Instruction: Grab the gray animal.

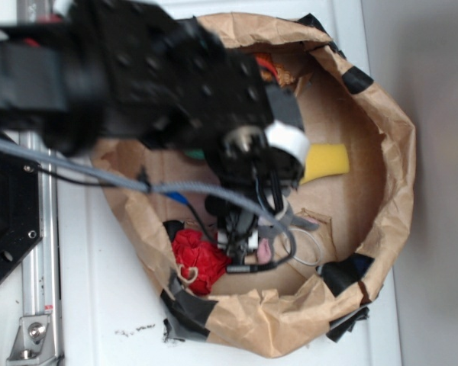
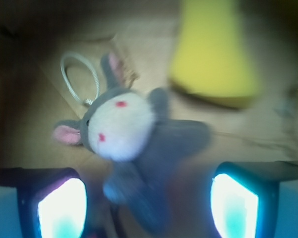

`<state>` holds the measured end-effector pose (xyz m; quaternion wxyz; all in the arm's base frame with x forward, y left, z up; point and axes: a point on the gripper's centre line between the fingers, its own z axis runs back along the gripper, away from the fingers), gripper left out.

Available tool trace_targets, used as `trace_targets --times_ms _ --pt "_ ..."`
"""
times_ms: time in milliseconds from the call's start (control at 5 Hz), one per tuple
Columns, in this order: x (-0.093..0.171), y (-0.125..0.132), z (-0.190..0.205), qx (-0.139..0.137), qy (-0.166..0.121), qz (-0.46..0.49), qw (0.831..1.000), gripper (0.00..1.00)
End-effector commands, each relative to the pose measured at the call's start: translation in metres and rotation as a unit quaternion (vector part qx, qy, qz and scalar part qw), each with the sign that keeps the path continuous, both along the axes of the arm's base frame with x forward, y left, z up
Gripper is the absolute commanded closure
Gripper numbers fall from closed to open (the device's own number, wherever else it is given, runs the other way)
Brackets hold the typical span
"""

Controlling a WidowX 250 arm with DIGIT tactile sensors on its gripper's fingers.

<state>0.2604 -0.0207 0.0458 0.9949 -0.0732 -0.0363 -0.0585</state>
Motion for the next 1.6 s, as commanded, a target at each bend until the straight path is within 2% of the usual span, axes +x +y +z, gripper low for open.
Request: trace_targets --times_ms 0,200,400,600,800,1000,1200,1400 --pt "0.013 -0.028 -0.035 0.067 -0.068 -0.033 0.995 0.00" --pt "0.030 -0.023 -0.024 0.051 -0.089 -0.011 0.995 1.00" --pt "0.037 -0.028 -0.003 0.035 -0.088 -0.021 0.995 1.00" --pt "0.031 -0.029 0.023 0.080 -0.106 -0.048 0.990 1.00" --pt "0.018 -0.018 0.056 0.064 -0.094 -0.042 0.993 1.00" --pt "-0.003 0.009 0.104 0.106 -0.059 0.012 0.993 1.00" --pt "-0.024 0.019 0.117 0.157 -0.028 0.130 0.979 1.00" --pt "-0.034 0.022 0.119 0.132 -0.019 0.194 0.972 1.00"
